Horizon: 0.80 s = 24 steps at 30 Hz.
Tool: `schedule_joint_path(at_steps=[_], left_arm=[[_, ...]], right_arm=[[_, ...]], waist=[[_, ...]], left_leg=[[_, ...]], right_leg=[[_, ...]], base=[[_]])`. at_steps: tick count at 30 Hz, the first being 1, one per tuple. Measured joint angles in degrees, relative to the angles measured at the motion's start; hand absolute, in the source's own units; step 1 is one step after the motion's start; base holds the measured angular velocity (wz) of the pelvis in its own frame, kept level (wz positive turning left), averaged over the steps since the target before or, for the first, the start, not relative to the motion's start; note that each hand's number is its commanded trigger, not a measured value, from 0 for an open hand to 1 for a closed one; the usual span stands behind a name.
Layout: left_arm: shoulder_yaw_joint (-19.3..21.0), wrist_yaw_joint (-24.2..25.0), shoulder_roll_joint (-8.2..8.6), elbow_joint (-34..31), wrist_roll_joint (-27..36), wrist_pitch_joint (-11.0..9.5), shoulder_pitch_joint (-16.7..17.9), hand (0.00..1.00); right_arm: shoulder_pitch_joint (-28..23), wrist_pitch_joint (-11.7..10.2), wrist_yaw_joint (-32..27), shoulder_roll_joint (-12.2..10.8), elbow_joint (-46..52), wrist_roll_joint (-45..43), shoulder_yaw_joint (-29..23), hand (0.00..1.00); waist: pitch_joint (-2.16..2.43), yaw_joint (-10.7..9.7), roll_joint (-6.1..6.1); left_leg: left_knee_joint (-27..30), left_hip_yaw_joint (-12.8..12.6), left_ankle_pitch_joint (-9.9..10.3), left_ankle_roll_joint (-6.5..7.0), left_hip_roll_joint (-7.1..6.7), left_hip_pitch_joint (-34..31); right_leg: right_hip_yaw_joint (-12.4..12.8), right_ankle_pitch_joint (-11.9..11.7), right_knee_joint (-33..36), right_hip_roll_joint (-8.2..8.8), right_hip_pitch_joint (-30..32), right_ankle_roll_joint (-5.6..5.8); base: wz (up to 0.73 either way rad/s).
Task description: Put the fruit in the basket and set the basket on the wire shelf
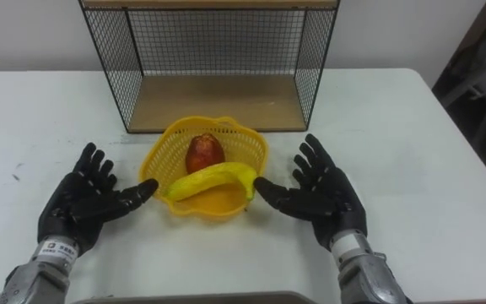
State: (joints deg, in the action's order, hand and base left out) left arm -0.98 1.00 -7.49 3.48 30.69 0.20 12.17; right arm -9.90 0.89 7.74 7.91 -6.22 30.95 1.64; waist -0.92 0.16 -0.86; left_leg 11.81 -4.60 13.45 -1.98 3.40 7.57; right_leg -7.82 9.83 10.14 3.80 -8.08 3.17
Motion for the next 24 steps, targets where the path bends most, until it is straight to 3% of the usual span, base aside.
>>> schedule_joint_path(at_steps=[24], left_arm=[[-2.58, 2.07, 0.1, 0.0, 0.39, 1.02, -0.45, 0.0]], right_arm=[[1.13, 0.03, 1.7, -0.36, 0.0, 0.25, 1.94, 0.0]], waist=[[0.0, 0.0, 0.73]], left_leg=[[-0.06, 0.02, 0.0, 0.0, -0.01, -0.08]], right_leg=[[-0.09, 0.0, -0.01, 0.0, 0.03, 0.0]], base=[[0.0]])
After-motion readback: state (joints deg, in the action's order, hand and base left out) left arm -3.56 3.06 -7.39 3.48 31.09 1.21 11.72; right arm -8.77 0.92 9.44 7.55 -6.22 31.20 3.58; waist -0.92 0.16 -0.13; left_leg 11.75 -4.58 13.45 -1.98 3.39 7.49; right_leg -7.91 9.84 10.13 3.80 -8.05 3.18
